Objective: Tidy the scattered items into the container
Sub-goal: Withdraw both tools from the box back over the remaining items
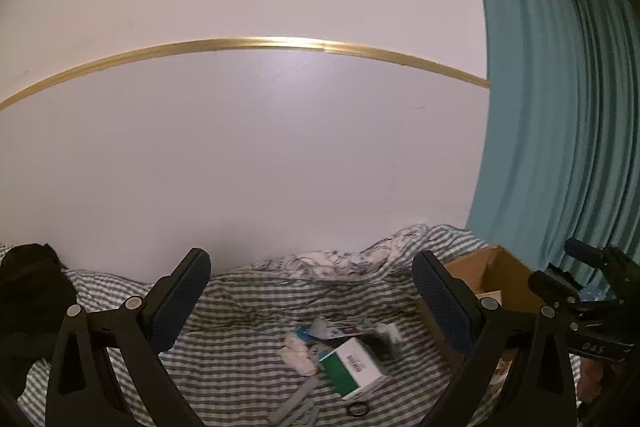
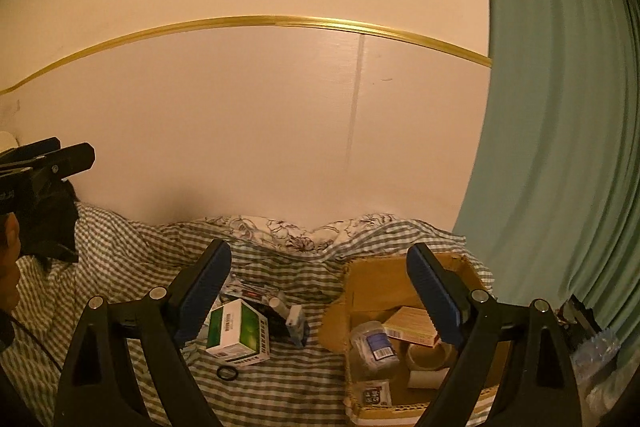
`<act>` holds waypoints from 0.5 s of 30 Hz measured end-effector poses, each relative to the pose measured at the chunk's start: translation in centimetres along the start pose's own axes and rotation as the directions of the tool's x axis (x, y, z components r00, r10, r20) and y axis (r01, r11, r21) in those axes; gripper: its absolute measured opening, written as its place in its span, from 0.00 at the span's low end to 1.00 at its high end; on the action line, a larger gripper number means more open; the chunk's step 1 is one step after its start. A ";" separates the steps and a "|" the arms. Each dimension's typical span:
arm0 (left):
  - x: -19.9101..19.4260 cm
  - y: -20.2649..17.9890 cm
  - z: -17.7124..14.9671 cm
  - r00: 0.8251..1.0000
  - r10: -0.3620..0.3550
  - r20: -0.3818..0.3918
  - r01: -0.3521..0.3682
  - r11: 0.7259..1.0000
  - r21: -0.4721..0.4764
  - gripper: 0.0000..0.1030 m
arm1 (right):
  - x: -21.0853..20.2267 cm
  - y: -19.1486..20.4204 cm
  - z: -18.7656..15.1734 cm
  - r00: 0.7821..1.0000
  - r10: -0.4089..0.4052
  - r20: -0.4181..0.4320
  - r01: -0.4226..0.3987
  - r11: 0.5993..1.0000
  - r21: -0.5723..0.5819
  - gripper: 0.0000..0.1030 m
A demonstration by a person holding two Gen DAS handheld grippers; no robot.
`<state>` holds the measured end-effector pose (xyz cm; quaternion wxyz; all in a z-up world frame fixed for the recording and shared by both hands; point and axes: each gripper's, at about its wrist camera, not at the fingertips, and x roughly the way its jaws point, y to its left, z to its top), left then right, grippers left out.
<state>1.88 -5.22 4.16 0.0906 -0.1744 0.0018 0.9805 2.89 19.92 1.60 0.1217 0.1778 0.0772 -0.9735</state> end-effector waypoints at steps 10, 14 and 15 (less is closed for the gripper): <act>2.4 2.6 -1.9 0.999 -0.005 -0.054 0.004 1.000 -0.005 1.00 | 3.1 2.1 -1.1 0.998 0.044 -0.052 -0.045 0.999 -0.016 0.87; 3.8 2.8 -3.1 0.997 -0.007 -0.078 0.010 1.000 0.029 1.00 | 4.8 3.4 -1.9 0.994 0.062 -0.091 -0.066 0.997 -0.040 0.87; 4.2 2.9 -3.6 0.996 -0.008 -0.085 0.012 0.999 0.041 1.00 | 5.2 3.7 -2.1 0.993 0.062 -0.099 -0.067 0.997 -0.044 0.87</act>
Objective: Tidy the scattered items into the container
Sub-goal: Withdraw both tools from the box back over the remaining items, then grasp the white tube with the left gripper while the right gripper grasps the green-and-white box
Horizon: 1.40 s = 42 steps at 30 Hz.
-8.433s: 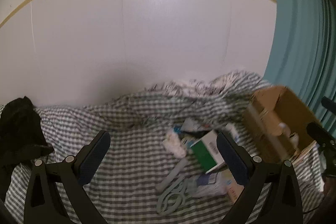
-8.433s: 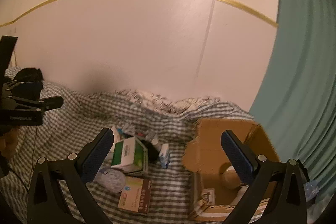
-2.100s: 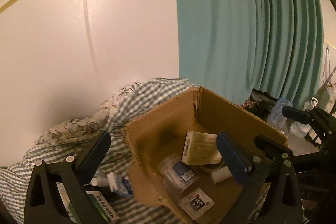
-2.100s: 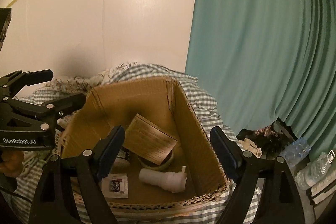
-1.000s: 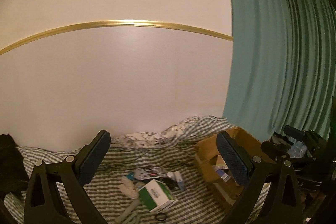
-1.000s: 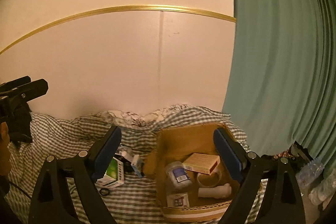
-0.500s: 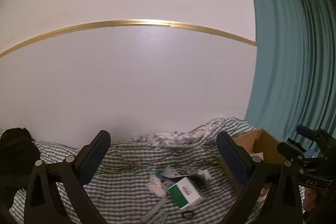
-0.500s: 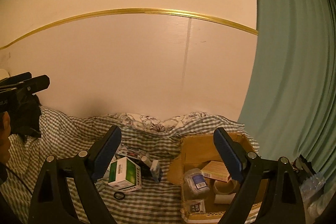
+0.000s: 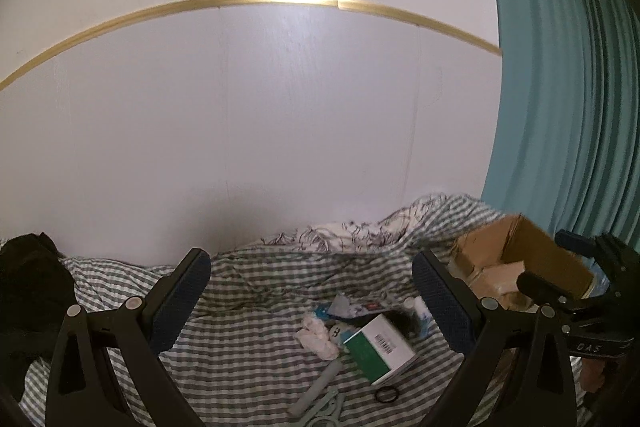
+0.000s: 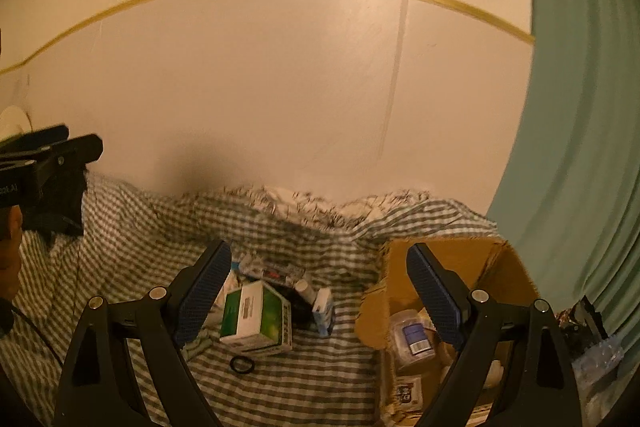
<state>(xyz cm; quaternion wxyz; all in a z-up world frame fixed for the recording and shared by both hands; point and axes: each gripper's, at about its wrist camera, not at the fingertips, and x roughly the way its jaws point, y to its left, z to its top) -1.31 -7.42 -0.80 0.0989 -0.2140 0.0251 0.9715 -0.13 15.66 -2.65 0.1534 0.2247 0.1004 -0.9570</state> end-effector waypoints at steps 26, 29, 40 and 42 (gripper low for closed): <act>13.2 3.3 -12.9 0.921 -0.169 -0.352 0.208 0.975 0.077 1.00 | 12.0 6.8 -8.7 0.961 0.023 -0.276 -0.065 0.987 -0.146 0.90; 14.5 3.0 -14.9 0.906 -0.154 -0.395 0.220 0.967 0.129 1.00 | 12.8 7.5 -9.5 0.951 0.016 -0.307 -0.069 0.984 -0.161 0.90; 18.6 2.7 -18.8 0.861 -0.134 -0.491 0.245 0.955 0.169 1.00 | 15.7 9.8 -11.7 0.927 0.002 -0.376 -0.094 0.970 -0.226 0.90; 19.4 2.3 -19.3 0.849 -0.127 -0.513 0.250 0.952 0.177 1.00 | 16.4 10.2 -12.2 0.920 -0.010 -0.392 -0.091 0.967 -0.238 0.90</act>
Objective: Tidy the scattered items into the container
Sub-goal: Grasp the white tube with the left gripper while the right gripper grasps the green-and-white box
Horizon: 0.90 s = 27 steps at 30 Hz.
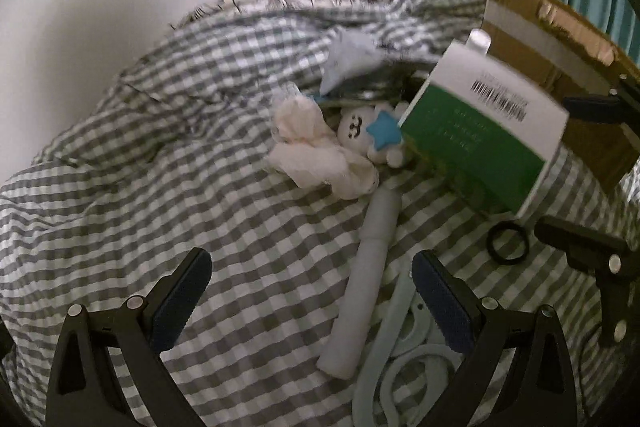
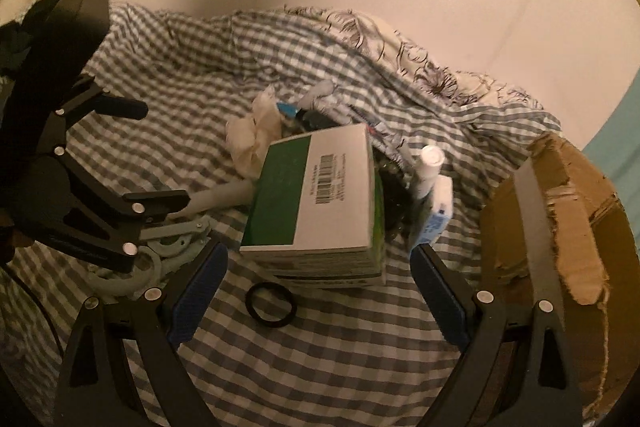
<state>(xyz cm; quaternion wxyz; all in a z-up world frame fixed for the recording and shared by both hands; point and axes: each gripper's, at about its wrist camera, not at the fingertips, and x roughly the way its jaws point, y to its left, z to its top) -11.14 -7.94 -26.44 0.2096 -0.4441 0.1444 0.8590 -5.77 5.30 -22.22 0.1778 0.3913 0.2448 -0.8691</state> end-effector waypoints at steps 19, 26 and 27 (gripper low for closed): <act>4.2 -1.6 0.6 0.994 -0.105 -0.043 0.107 0.992 0.065 0.49 | 4.7 0.1 1.4 0.990 -0.135 -0.041 0.134 0.991 -0.028 0.92; 3.7 -2.5 0.4 0.991 -0.126 -0.037 0.128 0.989 0.069 0.18 | 4.6 -0.6 1.3 0.996 -0.074 -0.050 0.073 0.997 -0.011 0.79; 3.5 -2.5 0.5 0.992 -0.123 -0.033 0.125 0.990 0.062 0.17 | 4.6 -0.8 1.2 0.997 -0.061 -0.053 0.061 0.998 -0.003 0.79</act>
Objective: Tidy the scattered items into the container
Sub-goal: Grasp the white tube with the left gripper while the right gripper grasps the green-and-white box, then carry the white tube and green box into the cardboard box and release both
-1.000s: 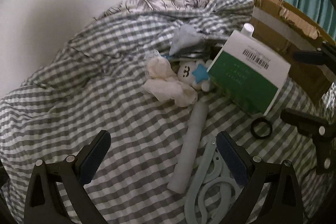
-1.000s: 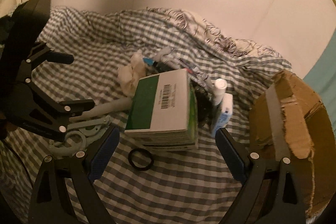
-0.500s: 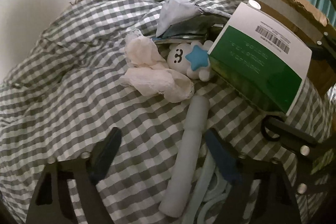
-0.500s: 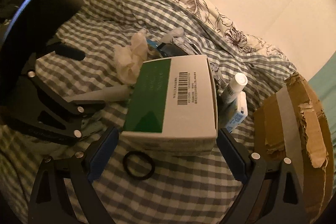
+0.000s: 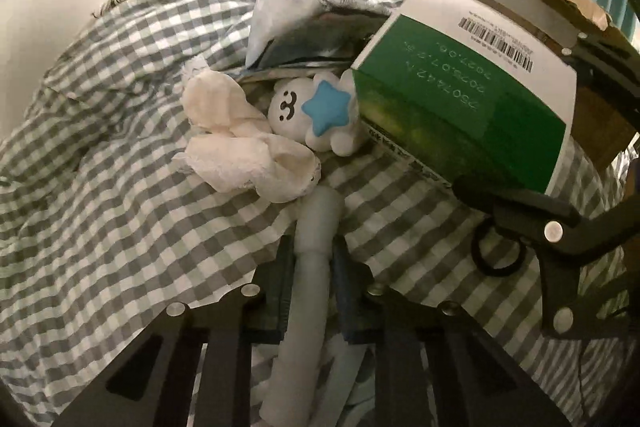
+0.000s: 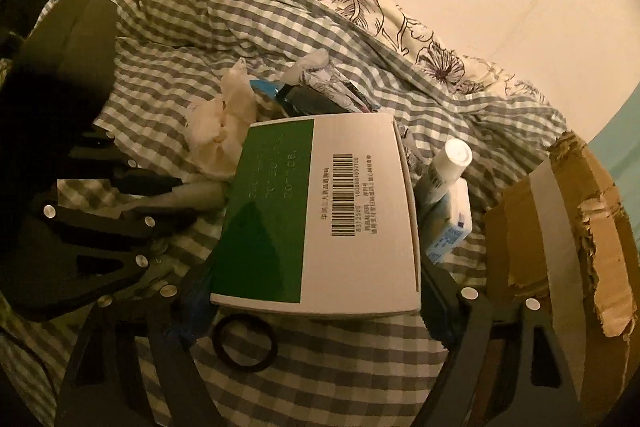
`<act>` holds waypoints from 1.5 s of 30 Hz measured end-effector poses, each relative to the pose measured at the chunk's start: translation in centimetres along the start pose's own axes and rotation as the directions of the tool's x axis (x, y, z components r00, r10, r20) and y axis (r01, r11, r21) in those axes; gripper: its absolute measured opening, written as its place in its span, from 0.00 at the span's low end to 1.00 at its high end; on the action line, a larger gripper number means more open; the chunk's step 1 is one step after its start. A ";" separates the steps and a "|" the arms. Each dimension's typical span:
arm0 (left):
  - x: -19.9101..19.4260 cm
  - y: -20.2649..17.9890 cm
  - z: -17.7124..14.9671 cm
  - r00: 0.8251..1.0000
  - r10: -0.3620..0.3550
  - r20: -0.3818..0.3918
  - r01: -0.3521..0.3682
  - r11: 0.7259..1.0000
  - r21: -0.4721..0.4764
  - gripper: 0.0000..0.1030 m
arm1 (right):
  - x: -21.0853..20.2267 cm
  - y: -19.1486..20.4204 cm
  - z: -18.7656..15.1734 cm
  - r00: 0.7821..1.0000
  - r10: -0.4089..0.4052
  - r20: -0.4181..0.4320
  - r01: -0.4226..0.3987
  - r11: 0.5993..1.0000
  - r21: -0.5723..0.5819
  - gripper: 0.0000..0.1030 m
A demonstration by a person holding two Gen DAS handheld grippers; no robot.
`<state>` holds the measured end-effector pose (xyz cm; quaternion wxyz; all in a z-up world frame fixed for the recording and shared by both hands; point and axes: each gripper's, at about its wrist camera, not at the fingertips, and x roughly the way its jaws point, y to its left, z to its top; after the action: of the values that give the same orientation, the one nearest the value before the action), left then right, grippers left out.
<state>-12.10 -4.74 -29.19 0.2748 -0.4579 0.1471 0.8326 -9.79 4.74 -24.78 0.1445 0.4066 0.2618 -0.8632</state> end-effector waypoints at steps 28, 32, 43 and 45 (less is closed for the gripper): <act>-14.8 -2.2 5.4 0.979 0.093 0.181 -0.055 0.977 -0.204 0.17 | -11.6 -7.5 0.9 0.963 0.101 0.251 -0.158 0.963 0.217 0.77; -19.3 -3.4 7.5 0.958 0.127 0.258 -0.072 0.974 -0.214 0.17 | -14.3 -9.4 1.2 0.948 0.092 0.305 -0.174 0.951 0.254 0.77; -29.0 -8.0 13.2 0.886 0.139 0.442 -0.031 0.969 -0.243 0.17 | -22.8 -15.1 2.4 0.895 0.010 0.445 -0.172 0.930 0.325 0.77; -30.2 -9.0 14.0 0.876 0.128 0.465 -0.018 0.972 -0.235 0.17 | -24.3 -16.5 2.5 0.886 -0.014 0.463 -0.164 0.925 0.342 0.77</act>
<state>-3.32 -0.28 3.86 0.2174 -0.2611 -0.0025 0.9405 -3.76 17.71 0.93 0.1560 0.2220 0.0360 -0.9618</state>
